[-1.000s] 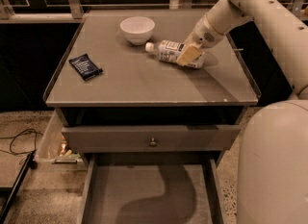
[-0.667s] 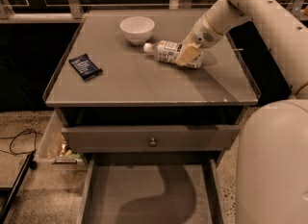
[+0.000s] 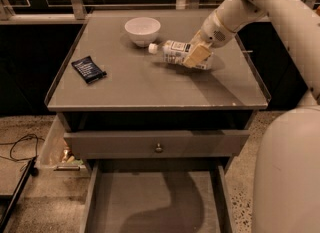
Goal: Pick blue plastic bottle from bottom drawer and place on counter
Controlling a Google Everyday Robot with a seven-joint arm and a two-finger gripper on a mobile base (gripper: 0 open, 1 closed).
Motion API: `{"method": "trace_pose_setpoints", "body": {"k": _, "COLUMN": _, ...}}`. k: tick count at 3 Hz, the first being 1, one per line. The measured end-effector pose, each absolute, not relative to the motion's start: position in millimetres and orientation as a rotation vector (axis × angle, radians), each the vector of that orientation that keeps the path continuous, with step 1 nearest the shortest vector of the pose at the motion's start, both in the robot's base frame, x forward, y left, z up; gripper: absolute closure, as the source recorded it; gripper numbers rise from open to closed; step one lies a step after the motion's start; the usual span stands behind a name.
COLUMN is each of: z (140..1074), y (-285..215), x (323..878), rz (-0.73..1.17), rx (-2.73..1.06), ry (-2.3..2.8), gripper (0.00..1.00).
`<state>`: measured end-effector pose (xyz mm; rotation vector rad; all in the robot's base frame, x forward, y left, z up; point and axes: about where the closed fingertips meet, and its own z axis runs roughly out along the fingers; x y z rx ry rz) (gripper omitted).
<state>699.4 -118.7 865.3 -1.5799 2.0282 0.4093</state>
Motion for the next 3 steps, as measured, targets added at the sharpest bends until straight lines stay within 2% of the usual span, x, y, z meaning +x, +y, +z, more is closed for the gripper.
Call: {"method": "trace_pose_setpoints", "body": {"k": 3, "z": 900, "y": -159, "x": 607, "rz": 0.359, "rx": -1.621, "ry": 1.926, "gripper": 1.00}}
